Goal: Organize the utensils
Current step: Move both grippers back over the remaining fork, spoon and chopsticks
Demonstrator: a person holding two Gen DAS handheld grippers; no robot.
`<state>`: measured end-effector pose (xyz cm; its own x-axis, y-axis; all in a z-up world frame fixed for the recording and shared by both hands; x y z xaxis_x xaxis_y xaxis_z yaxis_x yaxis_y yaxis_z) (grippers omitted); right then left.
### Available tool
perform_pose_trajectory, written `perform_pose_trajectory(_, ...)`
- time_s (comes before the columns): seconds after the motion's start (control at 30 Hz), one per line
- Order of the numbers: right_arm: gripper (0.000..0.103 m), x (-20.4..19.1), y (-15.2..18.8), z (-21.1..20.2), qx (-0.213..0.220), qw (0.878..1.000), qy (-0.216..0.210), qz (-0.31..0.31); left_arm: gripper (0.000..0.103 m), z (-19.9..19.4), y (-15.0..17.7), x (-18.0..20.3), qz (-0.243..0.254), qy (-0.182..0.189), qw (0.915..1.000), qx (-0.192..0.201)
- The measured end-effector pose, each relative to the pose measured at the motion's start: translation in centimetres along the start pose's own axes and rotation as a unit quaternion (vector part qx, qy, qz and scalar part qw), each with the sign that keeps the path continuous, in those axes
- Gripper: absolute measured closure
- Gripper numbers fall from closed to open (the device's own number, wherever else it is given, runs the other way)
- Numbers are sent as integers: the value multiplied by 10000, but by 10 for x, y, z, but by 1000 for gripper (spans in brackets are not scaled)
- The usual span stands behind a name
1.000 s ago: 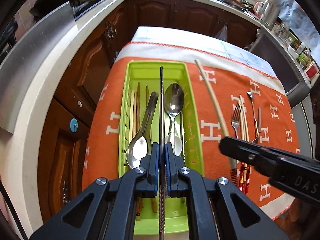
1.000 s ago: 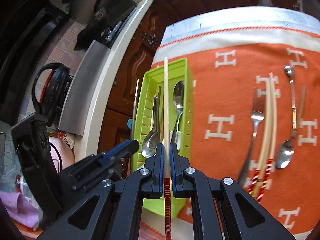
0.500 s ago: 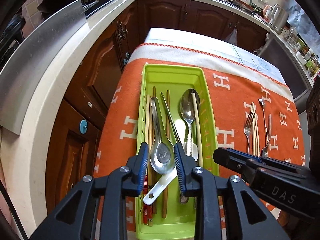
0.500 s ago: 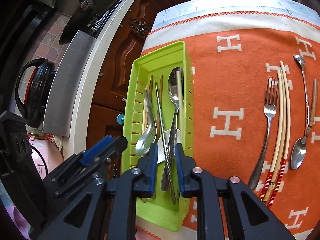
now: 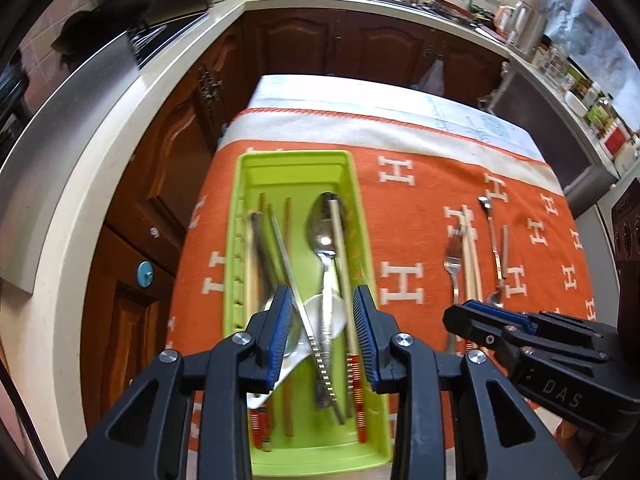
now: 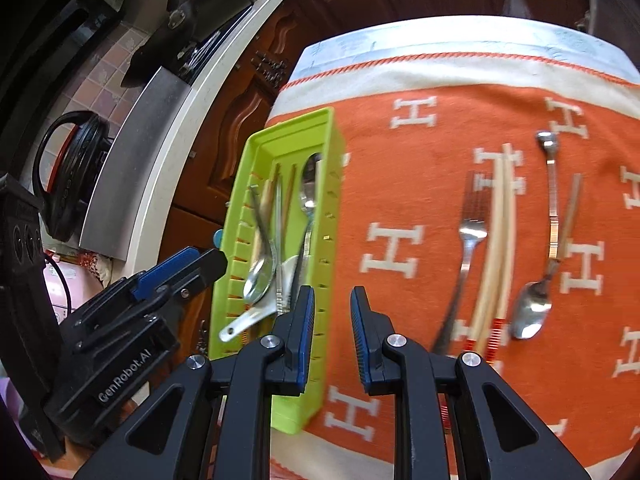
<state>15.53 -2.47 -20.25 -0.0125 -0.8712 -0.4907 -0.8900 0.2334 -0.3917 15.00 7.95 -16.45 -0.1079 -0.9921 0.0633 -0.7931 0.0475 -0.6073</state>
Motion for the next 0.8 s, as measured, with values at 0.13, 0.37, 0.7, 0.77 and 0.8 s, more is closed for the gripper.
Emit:
perform_pose_trajectory(0.13, 84, 23, -3, -22, 175, 9998, 106, 44, 73, 0, 0, 22, 123, 193, 9997, -24)
perform_pose_trajectory(0.37, 84, 68, -6, -57, 476, 9981, 340, 175, 73, 9, 6, 62, 276, 589, 9977, -193)
perform_pose_trajectory(0.7, 81, 123, 6, -68, 578, 9955, 482, 573, 73, 48, 23, 110, 317, 1107, 9917, -568)
perform_pose_trajectory(0.77, 81, 128, 9, -65, 557, 9951, 472, 662, 73, 59, 27, 118, 354, 1126, 9909, -649)
perform_pose_trajectory(0.8, 81, 134, 12, -63, 534, 9950, 453, 712, 73, 64, 29, 121, 350, 1154, 9904, -672)
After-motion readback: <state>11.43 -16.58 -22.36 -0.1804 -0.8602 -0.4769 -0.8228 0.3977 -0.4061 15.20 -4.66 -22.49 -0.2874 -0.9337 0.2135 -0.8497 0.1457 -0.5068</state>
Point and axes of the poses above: each gripper's, at about its wrist camera, not at the fingertips, and z roughly the way its jaws point, x to its right, y to its underside, the point moved 9 cm from there along z, roughly the way its jaws point, and after that the axes turned 11 degrees about x, right-handed, at the moved point
